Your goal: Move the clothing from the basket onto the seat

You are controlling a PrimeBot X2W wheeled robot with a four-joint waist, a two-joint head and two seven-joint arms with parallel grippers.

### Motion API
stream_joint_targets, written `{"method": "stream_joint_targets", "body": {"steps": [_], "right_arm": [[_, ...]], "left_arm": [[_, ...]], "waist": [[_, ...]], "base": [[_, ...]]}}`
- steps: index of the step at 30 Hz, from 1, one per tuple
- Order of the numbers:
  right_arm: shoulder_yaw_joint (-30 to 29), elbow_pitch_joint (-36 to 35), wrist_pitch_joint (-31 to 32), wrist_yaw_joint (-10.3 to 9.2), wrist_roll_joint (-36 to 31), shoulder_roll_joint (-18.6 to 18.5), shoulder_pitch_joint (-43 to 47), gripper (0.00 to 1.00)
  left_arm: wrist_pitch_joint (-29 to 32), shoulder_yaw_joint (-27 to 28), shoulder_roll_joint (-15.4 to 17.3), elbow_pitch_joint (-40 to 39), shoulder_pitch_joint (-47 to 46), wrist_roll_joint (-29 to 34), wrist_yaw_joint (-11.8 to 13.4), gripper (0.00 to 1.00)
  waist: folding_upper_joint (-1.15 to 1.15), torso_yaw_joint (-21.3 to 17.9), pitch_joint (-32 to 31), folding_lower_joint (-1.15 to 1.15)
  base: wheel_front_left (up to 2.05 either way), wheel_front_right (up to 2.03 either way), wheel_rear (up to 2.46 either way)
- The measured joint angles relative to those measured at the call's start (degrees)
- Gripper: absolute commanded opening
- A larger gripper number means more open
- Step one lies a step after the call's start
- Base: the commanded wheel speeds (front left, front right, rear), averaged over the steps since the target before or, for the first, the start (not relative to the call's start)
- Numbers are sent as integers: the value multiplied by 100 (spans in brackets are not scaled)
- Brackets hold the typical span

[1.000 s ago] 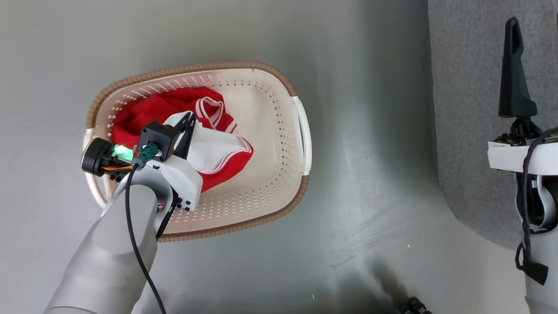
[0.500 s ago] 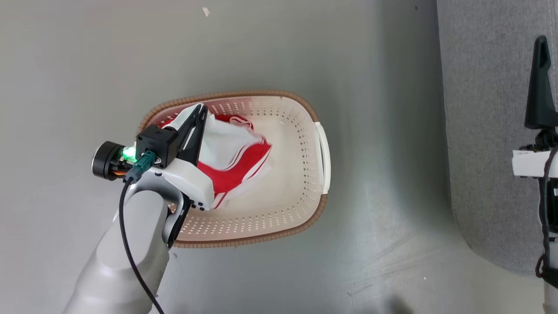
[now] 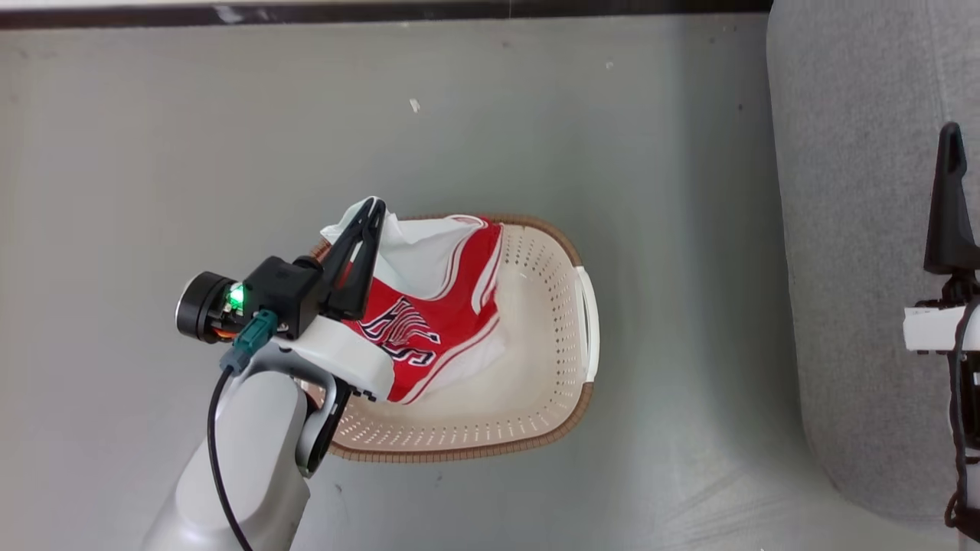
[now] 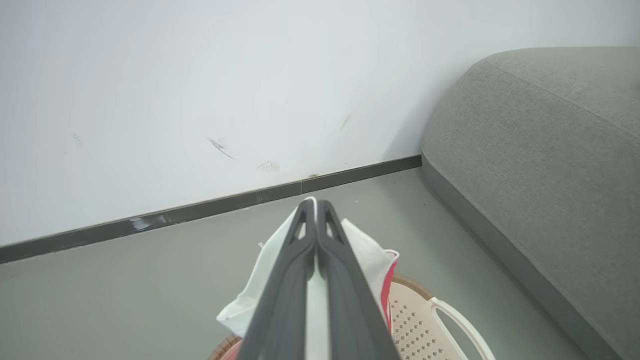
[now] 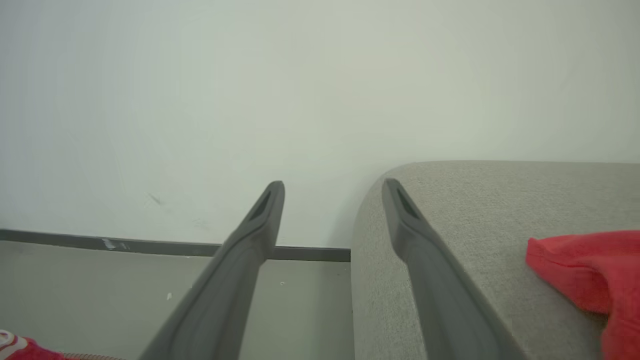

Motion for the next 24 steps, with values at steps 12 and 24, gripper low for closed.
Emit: {"method": "stream_joint_targets", "body": {"steps": [12, 24], "right_arm": [[13, 77, 0, 0, -1, 104, 456, 100], [335, 242, 0, 0, 1, 133, 838, 100]], "left_arm": [[0, -65, 134, -635, 510, 49, -56, 0], [9, -215, 364, -1046, 641, 152, -158, 0]], "waist": [[0, 107, -686, 0], [0, 118, -1260, 0]], "base": [[0, 0, 0], [0, 0, 0]]}}
